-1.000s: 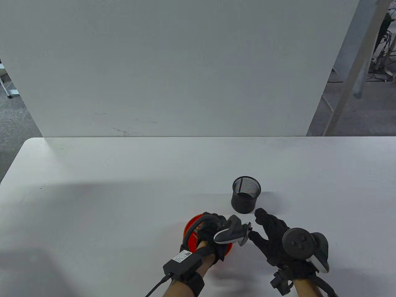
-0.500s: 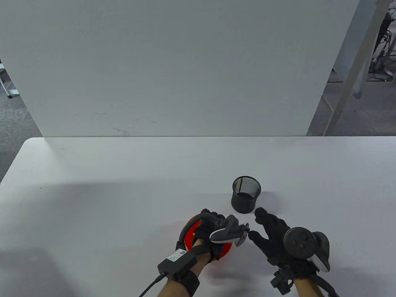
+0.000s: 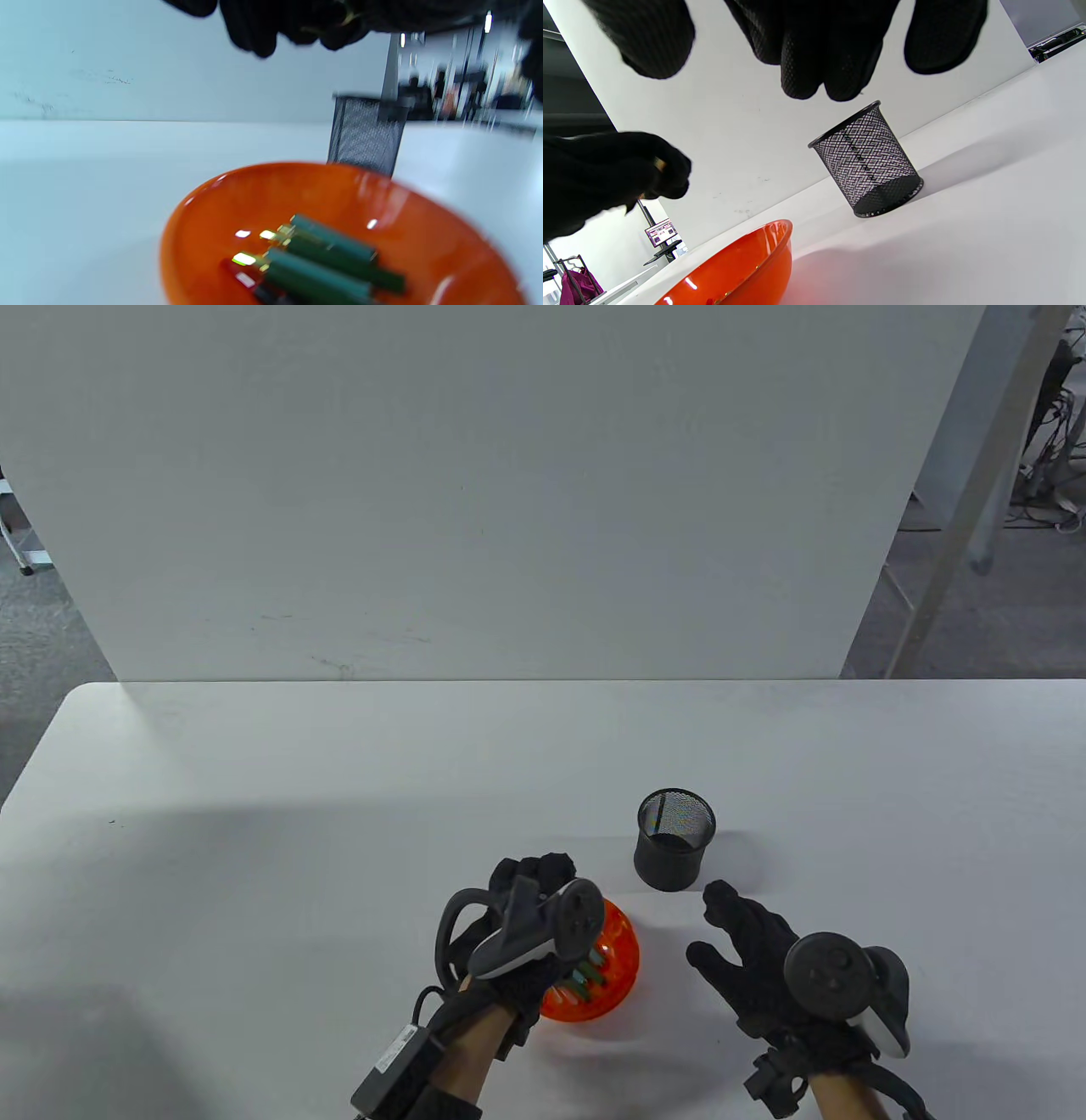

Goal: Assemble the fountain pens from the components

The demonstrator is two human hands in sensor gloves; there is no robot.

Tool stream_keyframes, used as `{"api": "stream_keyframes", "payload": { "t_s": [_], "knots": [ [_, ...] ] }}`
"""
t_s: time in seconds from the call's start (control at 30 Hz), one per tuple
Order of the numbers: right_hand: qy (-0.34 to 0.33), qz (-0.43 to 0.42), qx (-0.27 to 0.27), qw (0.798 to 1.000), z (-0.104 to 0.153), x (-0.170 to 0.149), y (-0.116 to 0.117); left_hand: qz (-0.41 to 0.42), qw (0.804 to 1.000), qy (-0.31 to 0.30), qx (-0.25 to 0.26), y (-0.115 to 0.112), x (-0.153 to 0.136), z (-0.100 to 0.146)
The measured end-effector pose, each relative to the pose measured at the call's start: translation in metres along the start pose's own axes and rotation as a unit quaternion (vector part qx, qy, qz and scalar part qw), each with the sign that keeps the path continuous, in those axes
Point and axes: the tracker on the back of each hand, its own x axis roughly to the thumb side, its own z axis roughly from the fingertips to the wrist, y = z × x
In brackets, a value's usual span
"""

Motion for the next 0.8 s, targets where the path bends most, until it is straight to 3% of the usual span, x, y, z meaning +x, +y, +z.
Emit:
{"api": "stream_keyframes", "payload": {
  "t_s": [0.1,0.17,0.27,0.33,0.4,0.57,0.63,0.73,0.8],
  "knots": [
    [0.004,-0.001,0.008,1.0,-0.002,-0.001,0.003,0.032,0.998,0.024,0.044,0.001,-0.022,0.016],
    [0.007,-0.001,0.019,1.0,-0.003,-0.002,0.006,0.052,0.997,0.027,0.045,-0.005,-0.039,0.022],
    [0.006,0.008,0.028,1.0,-0.001,-0.001,0.012,0.161,0.983,0.031,0.082,-0.028,-0.068,0.031],
    [0.003,0.015,0.039,0.999,-0.003,0.002,0.017,0.298,0.95,0.04,0.089,-0.037,-0.085,0.034],
    [0.003,0.026,0.05,0.998,-0.006,0.002,0.019,0.354,0.924,0.064,0.13,-0.039,-0.091,0.036],
    [0.006,0.037,0.029,0.999,-0.017,0.014,0.014,0.329,0.93,0.048,0.155,-0.032,-0.093,0.036],
    [-0.021,0.061,-0.001,0.998,-0.024,0.03,0.012,0.351,0.92,0.049,0.167,-0.031,-0.094,0.038],
    [-0.05,0.148,0.028,0.987,-0.038,0.061,0.018,0.36,0.914,0.056,0.181,-0.029,-0.098,0.04],
    [-0.09,0.235,0.044,0.967,-0.05,0.085,0.029,0.37,0.908,0.061,0.187,-0.03,-0.103,0.041]
  ]
}}
